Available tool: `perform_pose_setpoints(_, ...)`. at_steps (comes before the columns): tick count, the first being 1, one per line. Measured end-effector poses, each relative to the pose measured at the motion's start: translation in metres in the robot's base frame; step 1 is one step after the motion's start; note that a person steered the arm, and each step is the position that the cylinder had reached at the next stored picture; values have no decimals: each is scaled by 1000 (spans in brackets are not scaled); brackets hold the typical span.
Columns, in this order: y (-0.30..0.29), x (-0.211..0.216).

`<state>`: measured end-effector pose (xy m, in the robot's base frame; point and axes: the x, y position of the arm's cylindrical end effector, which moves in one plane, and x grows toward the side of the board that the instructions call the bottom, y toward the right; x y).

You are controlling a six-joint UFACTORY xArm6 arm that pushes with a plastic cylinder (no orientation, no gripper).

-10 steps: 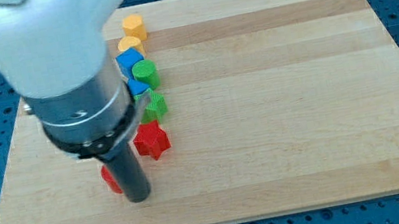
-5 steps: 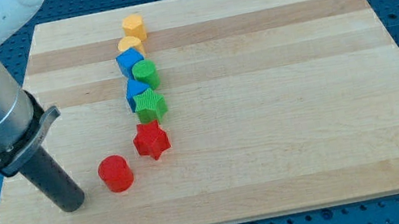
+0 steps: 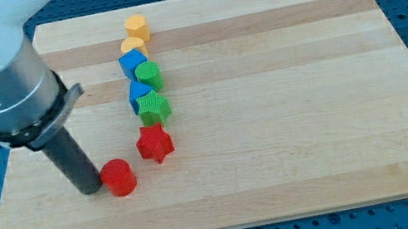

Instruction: Move the red circle below the red star

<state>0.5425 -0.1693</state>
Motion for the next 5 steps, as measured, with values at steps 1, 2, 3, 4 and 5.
perform_pose_setpoints(1, 16, 0)
perform_pose_setpoints(2, 31, 0)
perform_pose_setpoints(3, 40, 0)
perform_pose_setpoints(4, 40, 0)
perform_pose_setpoints(5, 26, -12)
